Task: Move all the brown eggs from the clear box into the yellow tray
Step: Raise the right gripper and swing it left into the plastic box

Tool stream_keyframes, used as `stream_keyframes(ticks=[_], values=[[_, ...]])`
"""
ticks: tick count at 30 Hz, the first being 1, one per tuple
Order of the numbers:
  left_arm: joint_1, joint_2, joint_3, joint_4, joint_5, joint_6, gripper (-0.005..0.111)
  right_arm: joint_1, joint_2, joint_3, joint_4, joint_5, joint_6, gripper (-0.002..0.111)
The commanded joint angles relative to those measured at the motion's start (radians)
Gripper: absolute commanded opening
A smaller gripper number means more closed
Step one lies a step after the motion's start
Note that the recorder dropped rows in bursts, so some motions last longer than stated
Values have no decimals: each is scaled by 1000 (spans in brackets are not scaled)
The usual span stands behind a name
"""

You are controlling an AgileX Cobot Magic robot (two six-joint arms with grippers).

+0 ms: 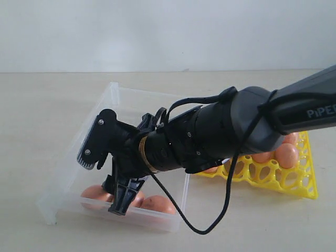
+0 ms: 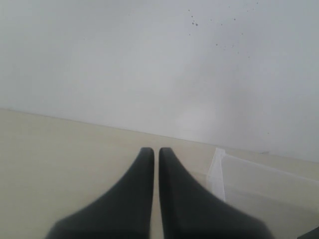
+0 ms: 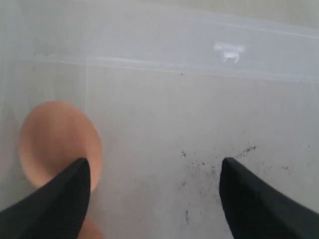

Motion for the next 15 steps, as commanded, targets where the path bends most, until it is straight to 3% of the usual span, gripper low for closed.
stream_keyframes(ticks=[1, 7, 12, 15], values=[[-4, 4, -4, 0, -2, -1, 4, 1, 1, -5, -10, -24, -18, 66], [-4, 4, -4, 0, -2, -1, 4, 1, 1, -7, -10, -159, -18, 66], [-4, 4, -4, 0, -2, -1, 4, 1, 1, -19, -10, -154, -23, 66], [-4, 4, -4, 0, -2, -1, 4, 1, 1, -35, -6, -154, 90, 64]])
